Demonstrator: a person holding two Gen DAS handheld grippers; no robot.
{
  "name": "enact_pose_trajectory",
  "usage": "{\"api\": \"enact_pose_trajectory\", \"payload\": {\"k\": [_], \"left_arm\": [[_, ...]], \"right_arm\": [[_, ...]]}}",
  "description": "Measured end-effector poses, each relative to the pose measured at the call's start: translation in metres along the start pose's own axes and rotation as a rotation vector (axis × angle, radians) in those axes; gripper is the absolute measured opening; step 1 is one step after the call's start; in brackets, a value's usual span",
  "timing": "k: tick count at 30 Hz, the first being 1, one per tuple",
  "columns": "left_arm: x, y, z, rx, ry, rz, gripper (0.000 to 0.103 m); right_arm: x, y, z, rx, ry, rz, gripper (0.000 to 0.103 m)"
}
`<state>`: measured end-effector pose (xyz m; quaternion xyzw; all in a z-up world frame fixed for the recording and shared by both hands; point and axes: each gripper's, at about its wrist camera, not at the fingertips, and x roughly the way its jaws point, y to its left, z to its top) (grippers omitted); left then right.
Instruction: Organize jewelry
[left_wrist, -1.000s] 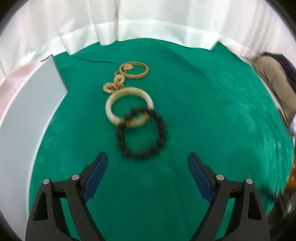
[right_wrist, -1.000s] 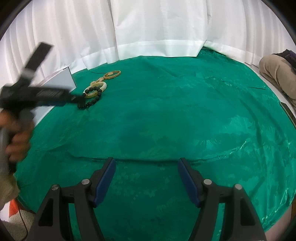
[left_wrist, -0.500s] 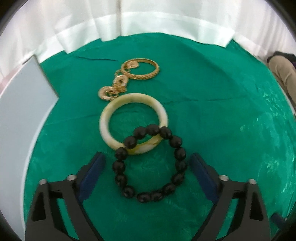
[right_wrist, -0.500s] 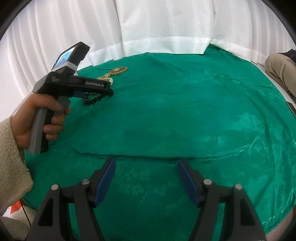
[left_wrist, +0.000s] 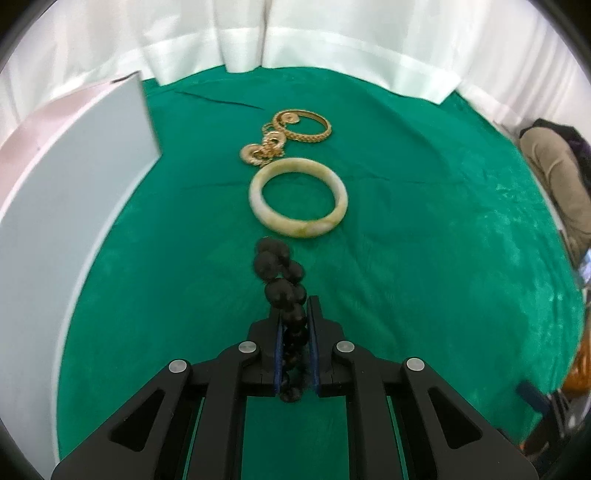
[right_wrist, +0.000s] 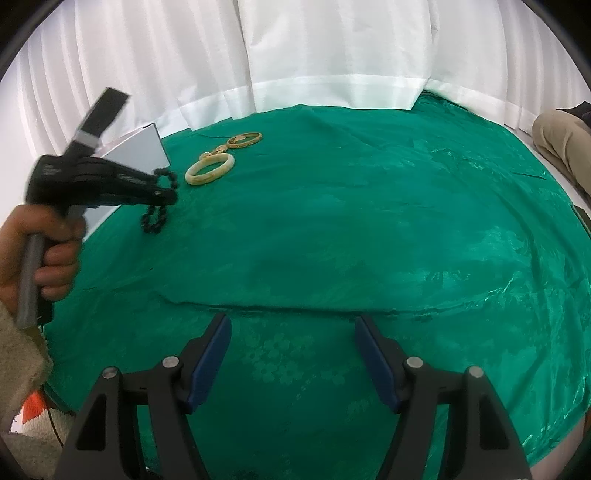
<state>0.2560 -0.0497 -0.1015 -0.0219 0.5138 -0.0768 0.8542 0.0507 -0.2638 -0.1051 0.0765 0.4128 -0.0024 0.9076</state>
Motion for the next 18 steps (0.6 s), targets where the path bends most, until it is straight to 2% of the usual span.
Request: {"api": "enact_pose_trajectory", "payload": {"k": [8, 18], "left_arm": [[-0.041, 0.032, -0.027, -0.031, -0.009, -0.01, 0.01], [-0.048, 0.067, -0.05, -0.121, 0.01, -0.009, 0.01]], "right_arm": [[-0.003, 0.007, -0.001, -0.011, -0.004, 0.005, 0.071], [-0.002, 0.018, -0.003, -0.036, 0.007, 0.01, 0.071]]}}
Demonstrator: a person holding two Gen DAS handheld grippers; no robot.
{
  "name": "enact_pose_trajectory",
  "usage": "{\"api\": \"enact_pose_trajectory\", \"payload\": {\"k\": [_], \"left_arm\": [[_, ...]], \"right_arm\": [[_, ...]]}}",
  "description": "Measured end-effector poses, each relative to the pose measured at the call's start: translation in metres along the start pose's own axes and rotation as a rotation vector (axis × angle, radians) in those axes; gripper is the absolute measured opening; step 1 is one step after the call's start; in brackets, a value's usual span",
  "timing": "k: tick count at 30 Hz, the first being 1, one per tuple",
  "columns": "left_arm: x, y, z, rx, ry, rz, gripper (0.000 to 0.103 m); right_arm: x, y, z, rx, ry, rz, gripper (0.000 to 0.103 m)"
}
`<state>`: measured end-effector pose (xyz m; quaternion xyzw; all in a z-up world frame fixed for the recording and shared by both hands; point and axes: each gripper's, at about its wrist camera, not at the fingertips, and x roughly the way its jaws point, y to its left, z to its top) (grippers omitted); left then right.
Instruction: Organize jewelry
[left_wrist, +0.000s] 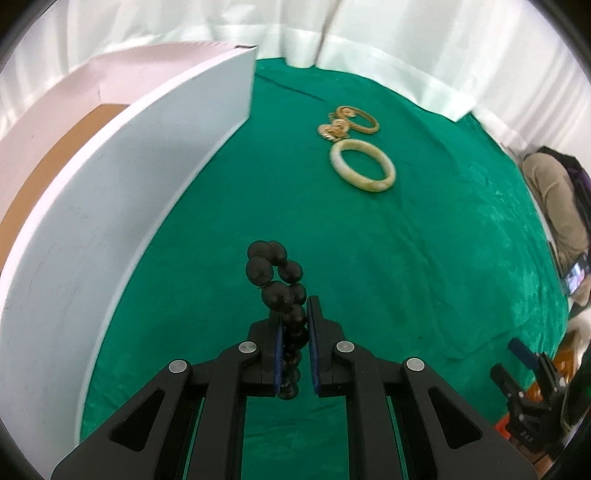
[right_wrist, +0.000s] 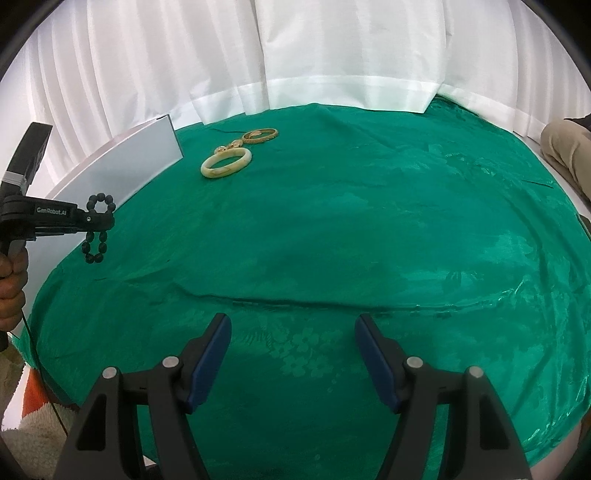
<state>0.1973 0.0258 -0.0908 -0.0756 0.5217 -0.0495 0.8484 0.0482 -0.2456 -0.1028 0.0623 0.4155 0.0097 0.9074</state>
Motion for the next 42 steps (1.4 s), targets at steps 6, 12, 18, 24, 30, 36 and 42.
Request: {"api": "enact_pose_trajectory", "payload": {"k": [6, 12, 18, 24, 30, 36, 42], "left_arm": [[0.009, 0.006, 0.0, -0.002, 0.02, -0.017, 0.011], [0.009, 0.006, -0.002, 0.001, 0.008, -0.005, 0.062], [0.004, 0.005, -0.003, 0.009, -0.005, -0.003, 0.068], [-0.001, 0.004, -0.003, 0.01, -0.017, -0.007, 0.073], [-0.005, 0.003, -0.004, 0.016, -0.024, -0.009, 0.076], [-0.011, 0.005, -0.007, 0.02, -0.035, -0.005, 0.076], [-0.018, 0.01, -0.012, 0.013, -0.042, -0.001, 0.076]], "right_arm": [[-0.001, 0.005, 0.0, -0.01, 0.0, -0.002, 0.071], [-0.002, 0.005, -0.002, -0.011, 0.002, -0.004, 0.071], [0.0, 0.006, -0.003, -0.008, 0.011, -0.001, 0.071], [0.001, 0.008, -0.002, -0.013, 0.015, -0.001, 0.071], [0.003, 0.009, -0.003, -0.013, 0.024, -0.005, 0.071], [0.004, 0.009, -0.004, -0.015, 0.025, -0.006, 0.072], [0.004, 0.011, -0.004, -0.017, 0.023, -0.009, 0.072]]}}
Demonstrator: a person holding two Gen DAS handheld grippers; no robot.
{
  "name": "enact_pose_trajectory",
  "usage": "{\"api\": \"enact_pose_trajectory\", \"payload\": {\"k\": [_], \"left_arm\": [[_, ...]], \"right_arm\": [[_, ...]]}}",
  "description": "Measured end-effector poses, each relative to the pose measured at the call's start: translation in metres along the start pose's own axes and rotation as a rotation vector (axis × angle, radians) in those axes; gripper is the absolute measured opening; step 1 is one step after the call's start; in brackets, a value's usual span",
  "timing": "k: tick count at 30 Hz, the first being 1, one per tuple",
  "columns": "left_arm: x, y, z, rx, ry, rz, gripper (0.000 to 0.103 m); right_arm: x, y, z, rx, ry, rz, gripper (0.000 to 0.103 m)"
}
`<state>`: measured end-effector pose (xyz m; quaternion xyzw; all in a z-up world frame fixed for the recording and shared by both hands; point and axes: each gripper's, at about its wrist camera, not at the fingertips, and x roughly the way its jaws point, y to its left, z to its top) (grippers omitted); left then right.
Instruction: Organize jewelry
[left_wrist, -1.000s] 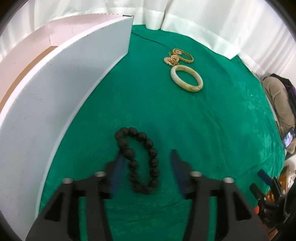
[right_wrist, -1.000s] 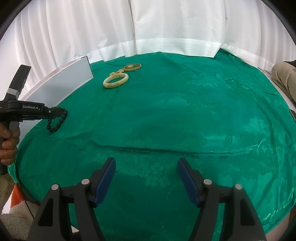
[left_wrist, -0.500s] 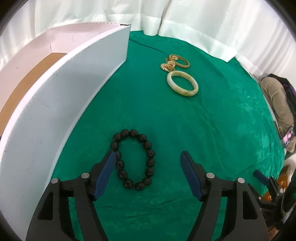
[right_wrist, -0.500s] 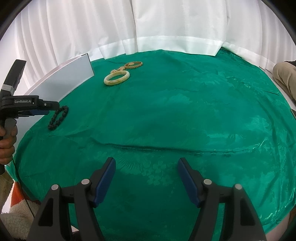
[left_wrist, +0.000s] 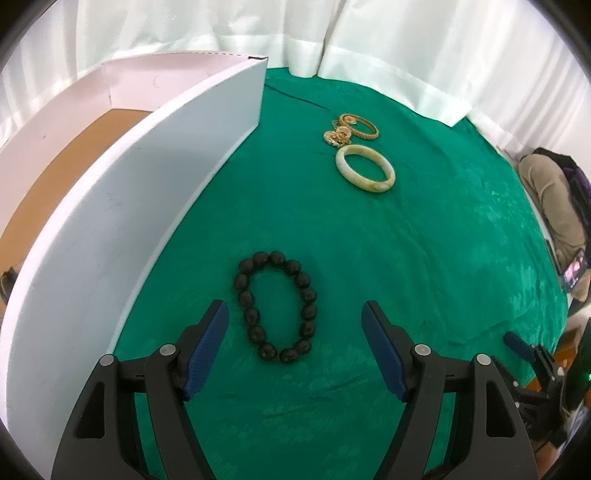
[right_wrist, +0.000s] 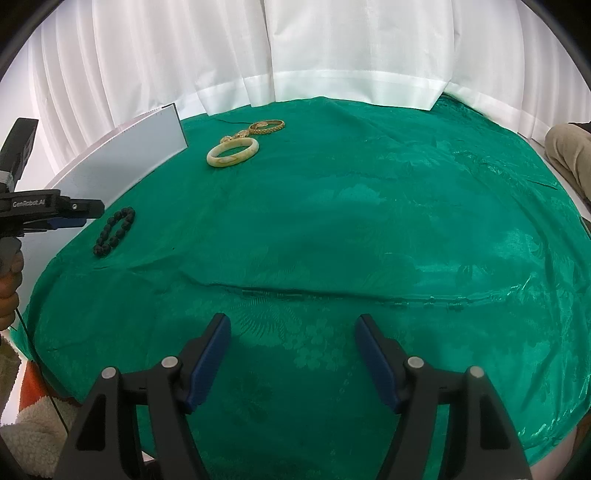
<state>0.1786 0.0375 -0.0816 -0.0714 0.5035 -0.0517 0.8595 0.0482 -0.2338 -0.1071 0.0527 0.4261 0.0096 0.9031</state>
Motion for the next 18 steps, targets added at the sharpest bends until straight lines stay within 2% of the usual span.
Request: {"api": "enact_pose_trajectory", "payload": {"k": [18], "left_arm": [[-0.016, 0.031, -0.013, -0.061, -0.008, -0.011, 0.076]], "right_arm": [[-0.001, 0.007, -0.004, -0.01, -0.001, -0.003, 0.072]]}}
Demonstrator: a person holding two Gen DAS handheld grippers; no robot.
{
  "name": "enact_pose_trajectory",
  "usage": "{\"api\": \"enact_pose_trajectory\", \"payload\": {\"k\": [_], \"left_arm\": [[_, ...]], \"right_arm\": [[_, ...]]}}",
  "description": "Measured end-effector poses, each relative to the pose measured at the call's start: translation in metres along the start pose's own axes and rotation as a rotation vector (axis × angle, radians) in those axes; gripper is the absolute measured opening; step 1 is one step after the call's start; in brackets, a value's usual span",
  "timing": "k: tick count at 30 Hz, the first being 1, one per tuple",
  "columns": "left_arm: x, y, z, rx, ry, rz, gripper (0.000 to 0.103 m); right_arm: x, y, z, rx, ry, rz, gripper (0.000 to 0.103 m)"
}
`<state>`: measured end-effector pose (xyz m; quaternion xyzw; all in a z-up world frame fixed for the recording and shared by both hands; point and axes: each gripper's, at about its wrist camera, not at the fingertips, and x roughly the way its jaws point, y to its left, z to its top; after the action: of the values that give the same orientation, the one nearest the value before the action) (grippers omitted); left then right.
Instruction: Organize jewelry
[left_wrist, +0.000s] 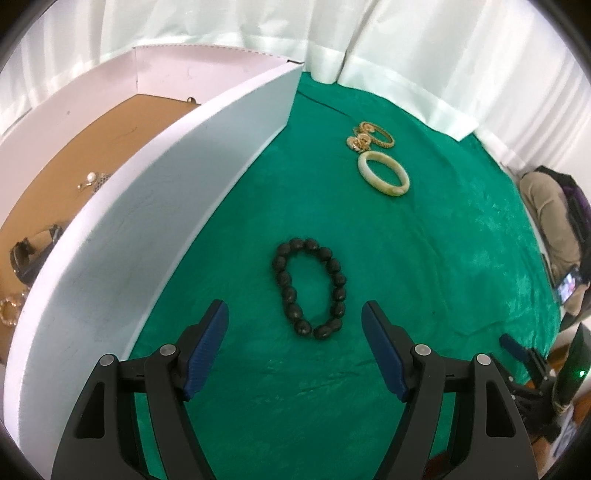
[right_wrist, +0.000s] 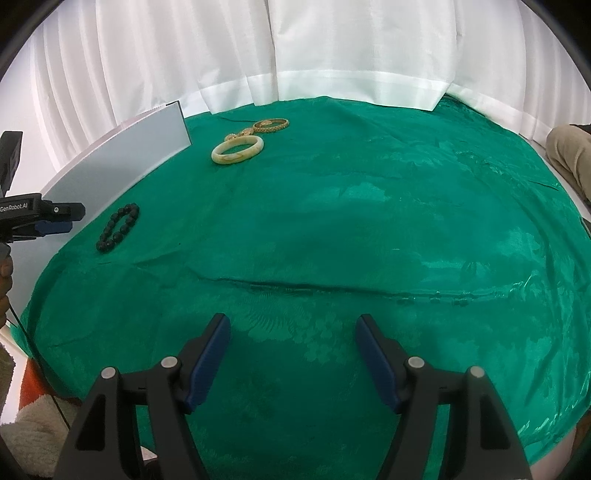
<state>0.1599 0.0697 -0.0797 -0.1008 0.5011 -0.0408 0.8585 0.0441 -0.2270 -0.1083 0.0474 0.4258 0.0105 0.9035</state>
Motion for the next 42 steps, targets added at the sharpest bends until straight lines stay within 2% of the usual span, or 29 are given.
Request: {"api": "enact_pose_trajectory", "payload": {"k": [7, 9, 12, 15, 17, 20, 21, 22, 23, 25, 27, 29, 30, 32, 34, 36, 40, 42], "left_arm": [[0.012, -0.007, 0.002, 0.032, 0.01, 0.032, 0.076], [0.016, -0.012, 0.004, 0.057, 0.004, 0.098, 0.076], [0.025, -0.009, 0.005, 0.046, 0.014, 0.126, 0.076], [0.036, -0.012, 0.003, 0.085, 0.024, 0.217, 0.072], [0.044, -0.013, 0.0, 0.102, 0.042, 0.241, 0.068], [0.046, -0.017, -0.004, 0.12, 0.038, 0.232, 0.055], [0.046, -0.02, -0.005, 0.139, 0.038, 0.22, 0.037], [0.046, -0.024, -0.005, 0.156, 0.043, 0.2, 0.015], [0.046, -0.028, -0.005, 0.171, 0.048, 0.185, 0.012], [0.047, -0.033, -0.006, 0.196, 0.041, 0.212, 0.01], [0.045, -0.026, -0.004, 0.147, 0.034, 0.151, 0.01], [0.038, -0.011, 0.0, 0.043, 0.03, 0.039, 0.01], [0.033, -0.006, 0.002, 0.012, 0.023, 0.009, 0.01], [0.021, 0.005, 0.007, -0.044, 0.002, -0.059, 0.01], [0.012, 0.009, 0.009, -0.078, -0.012, -0.107, 0.01], [0.003, 0.011, 0.011, -0.101, -0.03, -0.145, 0.01], [-0.006, 0.013, 0.012, -0.129, -0.046, -0.193, 0.01], [-0.01, 0.015, 0.013, -0.151, -0.049, -0.219, 0.01]], "right_arm": [[-0.002, 0.008, 0.002, -0.02, -0.006, 0.014, 0.072], [0.0, 0.009, 0.002, -0.021, 0.0, 0.014, 0.072], [0.001, 0.01, 0.002, -0.022, 0.006, 0.015, 0.072], [-0.001, 0.01, 0.003, -0.022, -0.003, 0.016, 0.072], [-0.003, 0.009, 0.004, -0.024, -0.009, 0.016, 0.072], [-0.002, 0.01, 0.007, -0.029, -0.006, 0.02, 0.072], [-0.002, 0.01, 0.009, -0.034, -0.005, 0.025, 0.072], [-0.002, 0.01, 0.013, -0.041, -0.008, 0.03, 0.072], [-0.003, 0.01, 0.017, -0.046, -0.011, 0.03, 0.072], [-0.005, 0.01, 0.027, -0.061, -0.026, 0.031, 0.072], [-0.005, 0.009, 0.038, -0.067, -0.03, 0.053, 0.072], [-0.003, 0.002, 0.054, -0.054, -0.022, 0.109, 0.072], [-0.002, -0.003, 0.063, -0.042, -0.02, 0.126, 0.072], [0.003, -0.013, 0.086, -0.037, -0.022, 0.109, 0.072], [0.012, -0.013, 0.11, -0.097, -0.026, 0.078, 0.072], [0.031, 0.0, 0.136, -0.192, -0.004, 0.078, 0.072], [0.085, 0.053, 0.178, -0.371, 0.087, 0.234, 0.072], [0.11, 0.078, 0.189, -0.435, 0.122, 0.271, 0.072]]}}
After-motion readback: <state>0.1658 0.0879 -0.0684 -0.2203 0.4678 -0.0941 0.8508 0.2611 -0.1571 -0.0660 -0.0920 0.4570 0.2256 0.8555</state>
